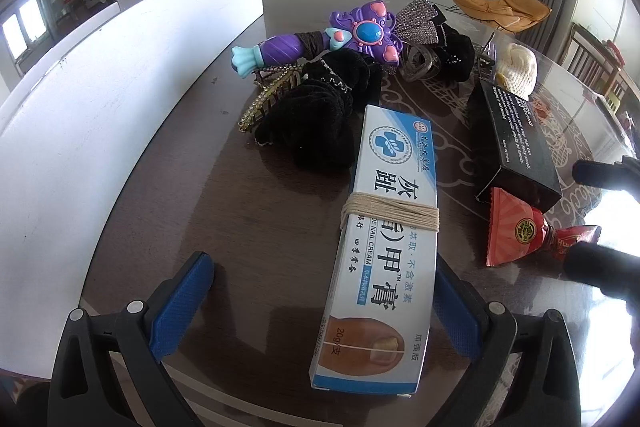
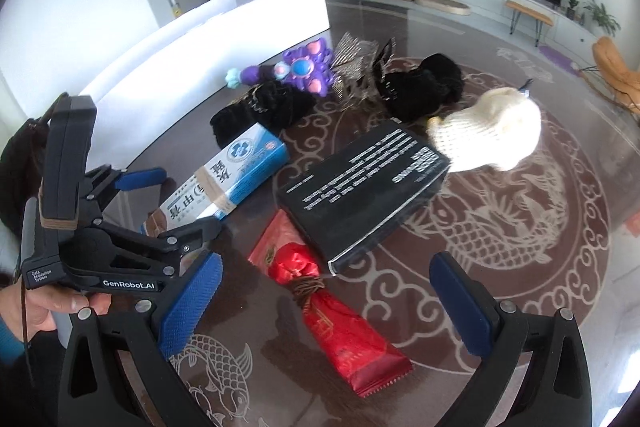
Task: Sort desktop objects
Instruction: 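Close the left gripper on the ointment box while the right gripper grasps the red snack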
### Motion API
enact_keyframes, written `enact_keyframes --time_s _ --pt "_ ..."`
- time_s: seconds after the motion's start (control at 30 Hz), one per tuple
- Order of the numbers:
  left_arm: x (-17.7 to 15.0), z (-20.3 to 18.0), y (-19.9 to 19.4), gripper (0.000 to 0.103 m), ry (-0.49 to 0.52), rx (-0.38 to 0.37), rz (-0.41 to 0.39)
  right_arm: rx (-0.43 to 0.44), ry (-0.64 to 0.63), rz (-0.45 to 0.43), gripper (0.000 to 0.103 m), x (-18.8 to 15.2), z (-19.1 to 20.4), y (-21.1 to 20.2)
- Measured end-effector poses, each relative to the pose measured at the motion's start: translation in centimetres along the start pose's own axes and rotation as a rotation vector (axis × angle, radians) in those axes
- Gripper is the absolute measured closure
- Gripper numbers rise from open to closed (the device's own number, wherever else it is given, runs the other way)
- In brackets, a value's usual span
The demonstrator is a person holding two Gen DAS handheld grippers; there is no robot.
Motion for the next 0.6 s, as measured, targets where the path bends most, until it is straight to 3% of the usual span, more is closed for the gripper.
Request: enact_keyframes --time_s 0.17,0.3,0.4,0.5,0.53,0.57,0.6 --pt "0.3 1.0 0.2 0.0 -0.029 0.027 0.008 0.194 -0.018 0.124 0.02 -2.1 2.8 0.6" --pt "0.3 1.0 0.1 0.0 -0.029 0.024 0.024 0.118 -0.111 0.139 0.021 -2.1 3.3 0.4" --pt "0.5 0.8 0.3 0.0 -0.02 0.008 0.032 0.091 -0.139 0.161 0.027 -2.0 3.1 1.3" --pt "0.6 0.6 0.7 0.0 0.01 -0.008 0.034 0.071 -0.234 0.208 0.038 -2.7 4.2 2.1" --pt "0.5 0.5 0.7 0.001 0.018 -0.016 0.031 0.062 -0.26 0.211 0.051 -3.0 4.5 2.2" --pt "0.6 0.2 0.5 0.013 0.027 -0.026 0.02 0.038 -0.277 0.201 0.067 -3.0 4.6 2.1" --pt "0.8 -0.3 0.2 0.035 0.042 -0.045 0.005 0.025 -0.266 0.196 0.079 -2.9 4.4 2.1"
Point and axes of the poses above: each gripper's, at about its wrist camera, not at the fingertips, and y roughly the way its jaws point, z to its left, x to its top, the point moved 5 cm from there along y, roughly the way its jaws point, and after that the axes turned 13 degrees about -z, right-handed, at the moved point
